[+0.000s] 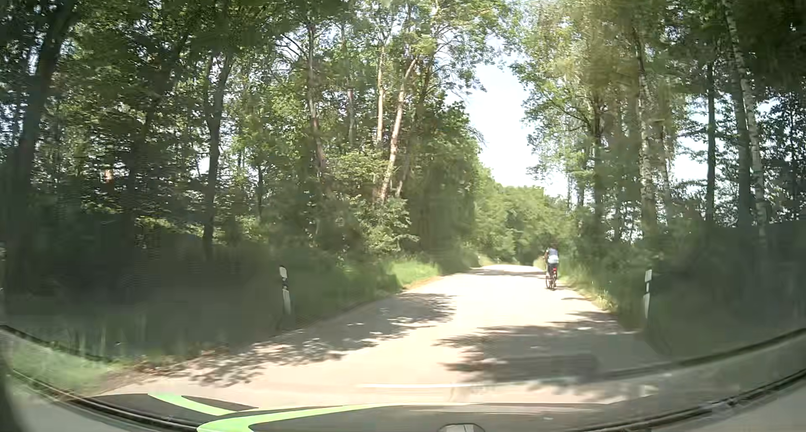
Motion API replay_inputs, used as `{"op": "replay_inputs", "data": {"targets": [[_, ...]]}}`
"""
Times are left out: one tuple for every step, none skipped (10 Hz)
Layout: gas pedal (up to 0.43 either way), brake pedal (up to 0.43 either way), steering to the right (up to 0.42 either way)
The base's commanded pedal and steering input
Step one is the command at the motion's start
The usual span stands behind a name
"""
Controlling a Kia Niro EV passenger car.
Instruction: Follow the waypoints while adhering to traffic rules and regulations
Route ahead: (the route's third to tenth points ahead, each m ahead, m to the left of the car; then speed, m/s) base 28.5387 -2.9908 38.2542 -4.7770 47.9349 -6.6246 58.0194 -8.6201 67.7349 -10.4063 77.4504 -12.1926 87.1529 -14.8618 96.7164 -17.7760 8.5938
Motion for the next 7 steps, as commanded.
{"op": "replay_inputs", "data": {"targets": [[0.287, 0.000, 0.072], [0.287, 0.000, 0.061], [0.287, 0.000, 0.054], [0.287, 0.000, 0.046], [0.299, 0.000, 0.040], [0.339, 0.000, 0.034], [0.339, 0.000, 0.028]]}}
